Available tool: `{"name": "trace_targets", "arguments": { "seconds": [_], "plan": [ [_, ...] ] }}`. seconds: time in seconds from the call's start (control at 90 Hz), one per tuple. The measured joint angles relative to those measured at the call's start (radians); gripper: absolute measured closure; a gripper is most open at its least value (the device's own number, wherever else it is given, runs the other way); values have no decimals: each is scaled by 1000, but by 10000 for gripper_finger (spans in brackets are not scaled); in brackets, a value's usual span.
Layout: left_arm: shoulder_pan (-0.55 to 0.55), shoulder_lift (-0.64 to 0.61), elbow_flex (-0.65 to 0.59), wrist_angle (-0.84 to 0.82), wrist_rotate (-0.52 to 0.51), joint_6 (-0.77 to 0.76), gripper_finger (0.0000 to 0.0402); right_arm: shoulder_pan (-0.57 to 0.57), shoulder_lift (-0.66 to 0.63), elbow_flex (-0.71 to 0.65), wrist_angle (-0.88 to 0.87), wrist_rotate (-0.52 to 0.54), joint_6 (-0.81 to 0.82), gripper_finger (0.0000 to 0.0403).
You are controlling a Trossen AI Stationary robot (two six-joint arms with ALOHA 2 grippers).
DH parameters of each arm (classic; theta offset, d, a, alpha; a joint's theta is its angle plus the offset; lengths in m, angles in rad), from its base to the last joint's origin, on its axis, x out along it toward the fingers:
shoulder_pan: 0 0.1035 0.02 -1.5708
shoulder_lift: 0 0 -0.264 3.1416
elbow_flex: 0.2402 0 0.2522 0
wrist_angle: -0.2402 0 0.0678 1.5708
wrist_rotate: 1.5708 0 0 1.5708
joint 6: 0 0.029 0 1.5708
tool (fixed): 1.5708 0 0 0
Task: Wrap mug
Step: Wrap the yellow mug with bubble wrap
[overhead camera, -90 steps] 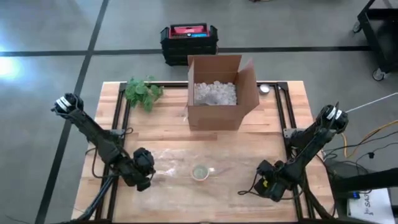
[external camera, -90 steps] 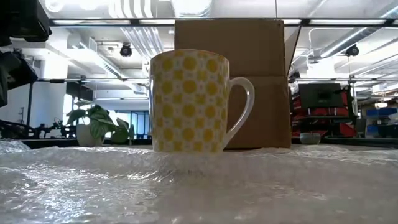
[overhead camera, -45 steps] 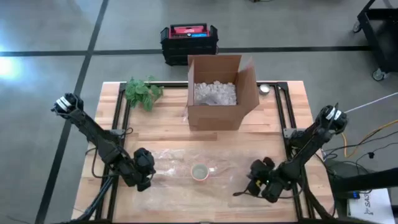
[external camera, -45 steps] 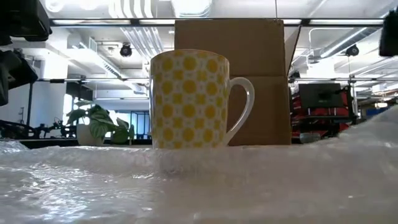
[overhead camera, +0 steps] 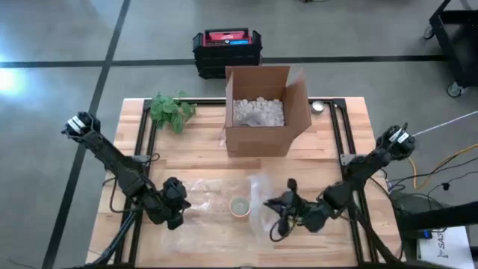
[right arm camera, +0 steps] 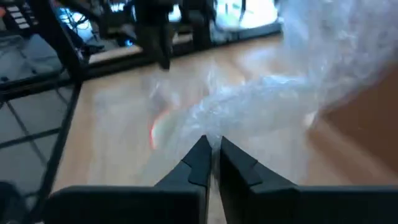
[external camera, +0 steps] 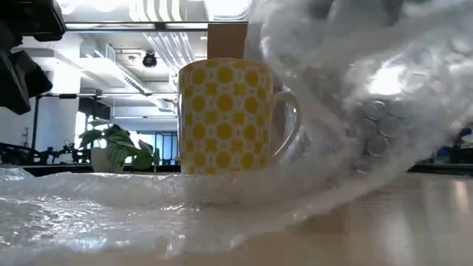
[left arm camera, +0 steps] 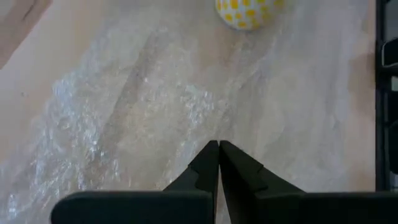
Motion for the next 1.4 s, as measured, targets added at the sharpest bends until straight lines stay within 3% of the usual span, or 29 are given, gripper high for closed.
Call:
{"name": "trace_targets", "arguments": {
  "seconds": [0.244, 0.4, 0.7, 1.0, 1.2, 1.4],
  "plan": [
    [5, 0, 0, 46, -70, 24, 402, -93, 64, 93, -12, -222, -148, 402],
    [37, 0, 0, 117, -125, 29, 402, -139, 185, 192, -33, -288, -186, 402],
    [154, 3, 0, 412, -128, 273, 402, -183, 353, 457, -407, -331, -179, 403],
    [294, 28, 0, 606, -36, 464, 402, -183, 418, 520, -432, -356, -193, 403],
    [331, 145, 11, 688, 66, 475, 402, -183, 419, 520, -424, -356, -194, 403],
    [330, 299, 130, 706, 126, 540, 402, -184, 419, 520, -422, -356, -194, 403]
  ]
}}
